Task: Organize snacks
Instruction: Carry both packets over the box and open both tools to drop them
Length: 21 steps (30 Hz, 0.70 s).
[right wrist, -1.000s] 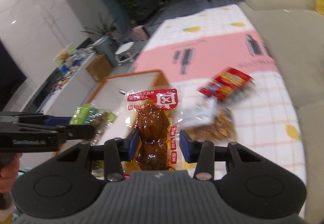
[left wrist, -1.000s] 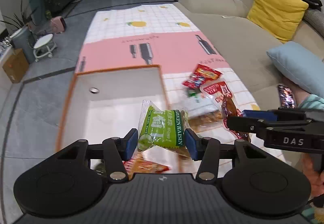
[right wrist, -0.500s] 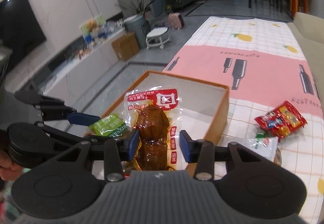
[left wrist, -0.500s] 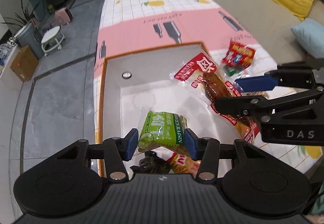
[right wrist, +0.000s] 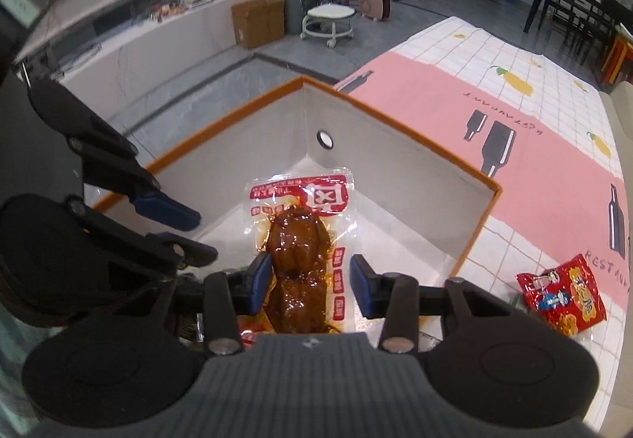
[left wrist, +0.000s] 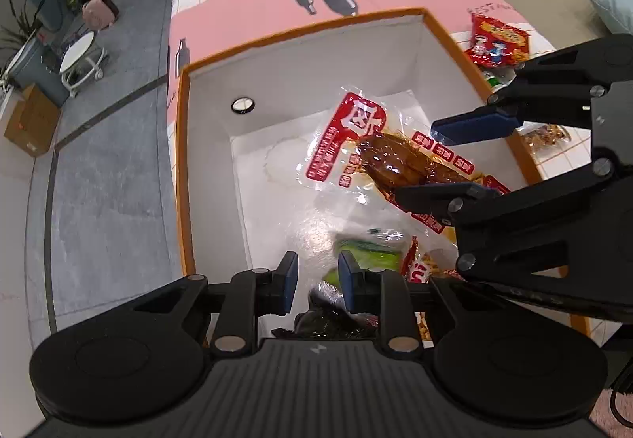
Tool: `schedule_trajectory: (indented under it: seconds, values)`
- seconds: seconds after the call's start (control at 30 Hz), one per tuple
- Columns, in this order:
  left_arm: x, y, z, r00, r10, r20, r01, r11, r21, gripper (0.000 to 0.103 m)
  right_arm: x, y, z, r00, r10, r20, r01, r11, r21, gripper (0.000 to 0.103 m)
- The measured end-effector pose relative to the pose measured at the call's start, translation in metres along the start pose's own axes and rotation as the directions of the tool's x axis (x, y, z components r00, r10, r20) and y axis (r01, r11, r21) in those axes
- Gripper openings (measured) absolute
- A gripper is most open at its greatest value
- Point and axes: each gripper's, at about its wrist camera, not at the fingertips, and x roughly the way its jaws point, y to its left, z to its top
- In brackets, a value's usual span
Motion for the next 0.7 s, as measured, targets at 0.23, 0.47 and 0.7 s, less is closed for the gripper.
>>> schedule_trajectory:
  seconds: [0.23, 0.47, 0.7]
  values:
    - [0.001, 0.004, 0.001, 0.999, 0.043, -0.007, -0.043, 0.999, 0.003, 0.03, 0.024, 0.001, -0.001, 0.997, -0.028, -0.072, 0.025, 0.999, -0.036, 0.041]
    - [0.001, 0.0, 0.007, 0.998, 0.068, -0.013, -0.068, 0.997, 0.028, 0.039, 0.035, 0.011, 0.001, 0.99, -0.079, -0.119, 0.066, 0.992, -0.103, 0.043]
    - [-0.002, 0.003, 0.008, 0.994, 0.1, -0.033, -0.098, 0.995, 0.036, 0.044, 0.041, 0.018, 0.0, 0.985, -0.102, -0.142, 0.08, 0.985, -0.152, 0.044]
